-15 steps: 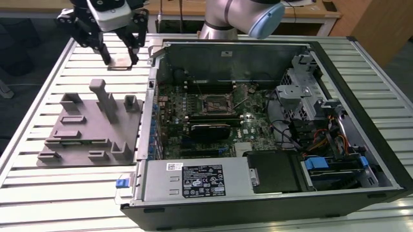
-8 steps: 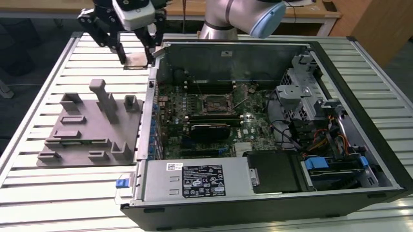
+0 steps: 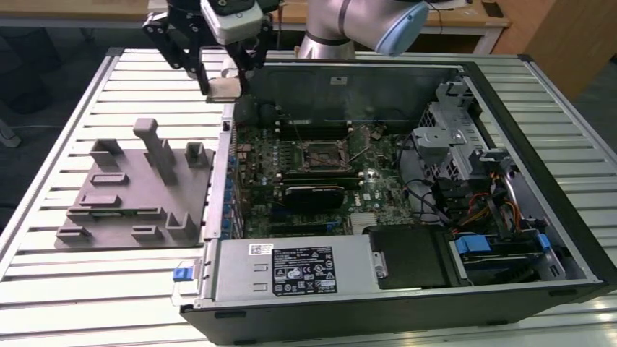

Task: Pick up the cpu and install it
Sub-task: 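Pick up the cpu and move it towards the insertion slot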

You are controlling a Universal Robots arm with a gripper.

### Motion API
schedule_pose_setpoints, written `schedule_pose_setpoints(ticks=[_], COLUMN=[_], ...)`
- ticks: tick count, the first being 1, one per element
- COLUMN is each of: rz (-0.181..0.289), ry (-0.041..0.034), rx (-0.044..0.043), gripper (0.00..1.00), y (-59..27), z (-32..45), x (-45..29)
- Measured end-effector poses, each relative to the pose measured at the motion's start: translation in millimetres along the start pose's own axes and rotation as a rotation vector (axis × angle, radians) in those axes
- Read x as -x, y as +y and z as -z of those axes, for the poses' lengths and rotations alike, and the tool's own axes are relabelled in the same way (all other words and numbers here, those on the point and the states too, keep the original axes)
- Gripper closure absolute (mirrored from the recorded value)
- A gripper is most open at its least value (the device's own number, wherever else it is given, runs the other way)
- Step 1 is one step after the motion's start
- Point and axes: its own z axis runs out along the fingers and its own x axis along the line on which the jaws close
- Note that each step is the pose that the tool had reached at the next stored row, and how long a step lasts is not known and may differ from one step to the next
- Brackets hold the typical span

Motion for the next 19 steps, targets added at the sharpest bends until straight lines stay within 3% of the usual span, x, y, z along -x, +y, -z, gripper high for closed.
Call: schedule_pose_setpoints(ticks=[12,19], rz=[0.000,0.000], ry=[0.0000,0.0022], rx=[0.0000,-0.0001], gripper=[0.46,0.46], y=[4.1,5.4], z=[-3.0,-12.5], x=[37.1,56.7])
